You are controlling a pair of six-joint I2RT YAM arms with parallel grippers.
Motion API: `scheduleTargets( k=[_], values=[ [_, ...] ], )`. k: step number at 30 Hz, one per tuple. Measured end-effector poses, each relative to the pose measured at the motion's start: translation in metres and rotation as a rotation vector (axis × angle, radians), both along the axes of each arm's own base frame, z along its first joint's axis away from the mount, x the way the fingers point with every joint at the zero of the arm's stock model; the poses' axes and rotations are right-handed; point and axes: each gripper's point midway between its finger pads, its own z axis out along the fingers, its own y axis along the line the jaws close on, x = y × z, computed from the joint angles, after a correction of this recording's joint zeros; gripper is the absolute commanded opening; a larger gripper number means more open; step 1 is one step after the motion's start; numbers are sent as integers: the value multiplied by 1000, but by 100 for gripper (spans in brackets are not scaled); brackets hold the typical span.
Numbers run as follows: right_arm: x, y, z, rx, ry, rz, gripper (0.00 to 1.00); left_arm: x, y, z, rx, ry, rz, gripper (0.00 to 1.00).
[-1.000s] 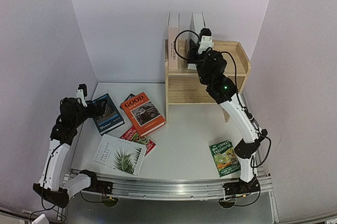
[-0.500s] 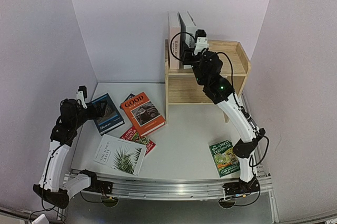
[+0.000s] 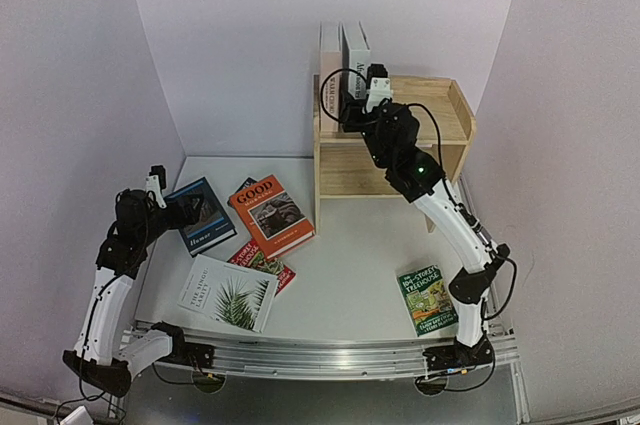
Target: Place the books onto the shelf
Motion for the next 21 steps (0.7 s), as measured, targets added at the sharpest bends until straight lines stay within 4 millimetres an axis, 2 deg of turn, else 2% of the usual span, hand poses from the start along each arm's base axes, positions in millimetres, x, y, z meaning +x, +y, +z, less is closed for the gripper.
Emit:
scheduleTargets(
  k=[11, 17, 21],
  values=[
    [-31, -9, 23, 22, -25, 36, 64, 0, 0, -2, 0, 3, 0, 100],
    [-49, -11, 13, -3, 7, 68, 61, 0, 0, -2, 0, 2, 0, 100],
    [-69, -33, 8, -24, 34, 65, 60, 0, 0, -2, 0, 2, 0, 100]
  ],
)
